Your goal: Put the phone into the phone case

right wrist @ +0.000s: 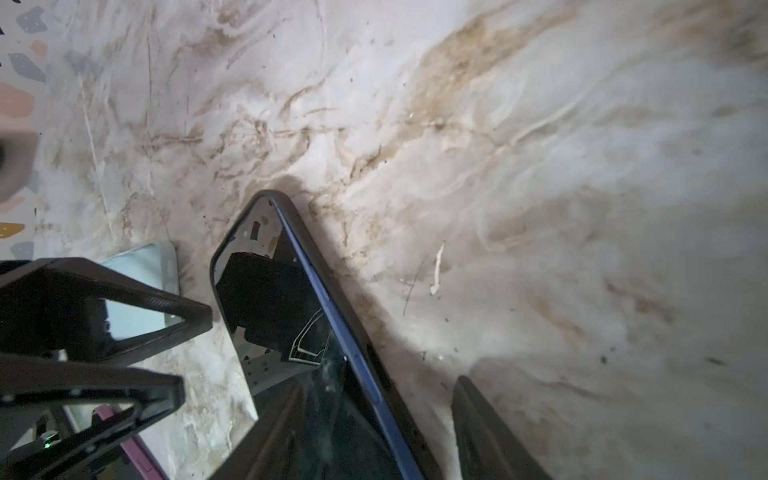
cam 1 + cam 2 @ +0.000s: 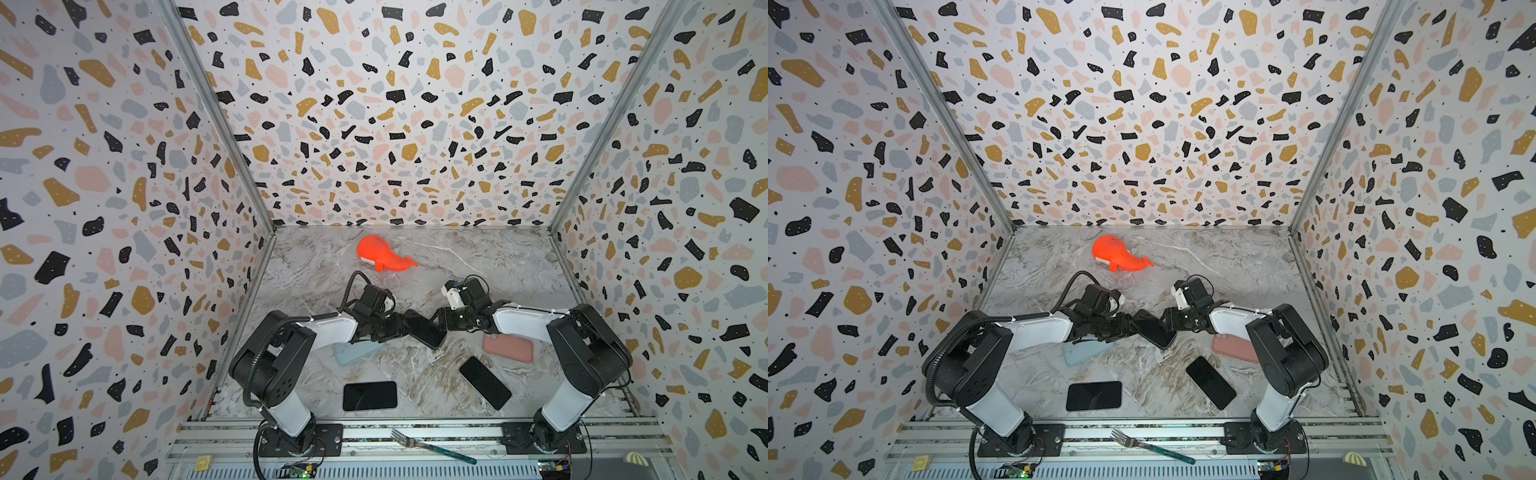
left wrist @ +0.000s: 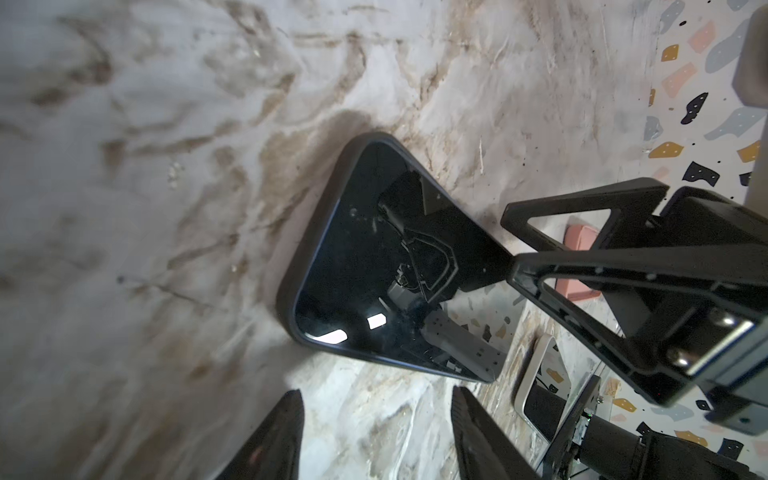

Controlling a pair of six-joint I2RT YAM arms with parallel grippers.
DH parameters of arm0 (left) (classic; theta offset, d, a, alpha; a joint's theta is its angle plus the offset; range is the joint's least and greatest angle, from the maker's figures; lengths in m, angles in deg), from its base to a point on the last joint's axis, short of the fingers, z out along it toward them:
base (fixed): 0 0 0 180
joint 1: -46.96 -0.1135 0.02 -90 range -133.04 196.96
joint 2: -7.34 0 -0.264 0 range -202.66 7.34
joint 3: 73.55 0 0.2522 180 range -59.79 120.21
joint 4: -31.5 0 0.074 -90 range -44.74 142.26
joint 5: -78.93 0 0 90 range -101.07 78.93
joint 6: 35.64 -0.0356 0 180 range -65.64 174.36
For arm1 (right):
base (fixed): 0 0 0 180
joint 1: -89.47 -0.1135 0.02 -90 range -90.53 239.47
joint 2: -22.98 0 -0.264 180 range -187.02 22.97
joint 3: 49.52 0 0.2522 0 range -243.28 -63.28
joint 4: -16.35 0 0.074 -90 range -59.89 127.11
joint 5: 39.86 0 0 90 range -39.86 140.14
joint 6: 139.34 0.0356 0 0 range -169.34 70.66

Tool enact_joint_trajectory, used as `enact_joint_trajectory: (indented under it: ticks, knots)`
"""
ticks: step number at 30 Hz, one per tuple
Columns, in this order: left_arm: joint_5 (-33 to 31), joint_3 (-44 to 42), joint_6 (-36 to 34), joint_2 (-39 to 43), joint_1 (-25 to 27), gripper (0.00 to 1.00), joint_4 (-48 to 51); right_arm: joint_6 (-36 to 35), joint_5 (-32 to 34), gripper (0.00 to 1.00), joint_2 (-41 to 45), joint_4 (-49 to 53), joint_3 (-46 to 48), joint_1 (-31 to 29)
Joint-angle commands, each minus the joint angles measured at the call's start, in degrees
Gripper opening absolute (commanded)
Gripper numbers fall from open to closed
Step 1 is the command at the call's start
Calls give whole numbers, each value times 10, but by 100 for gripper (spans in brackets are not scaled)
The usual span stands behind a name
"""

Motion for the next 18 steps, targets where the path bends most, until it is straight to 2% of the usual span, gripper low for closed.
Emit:
enact_joint_trajectory:
  ticks: [1,9,14,18]
  knots:
    - [8,23,2,-24,6,57,-16,-5,-26,55,25,11,15,-4]
    - [9,85,3,-77,17,54,-15,37,-46,42,72,-13,75,-26]
    - [10,116,4,-104,26,52,-17,68,-43,39,101,-31,106,-51]
    - [7,109,-2,-87,26,51,3,80,-35,38,118,-29,118,-59]
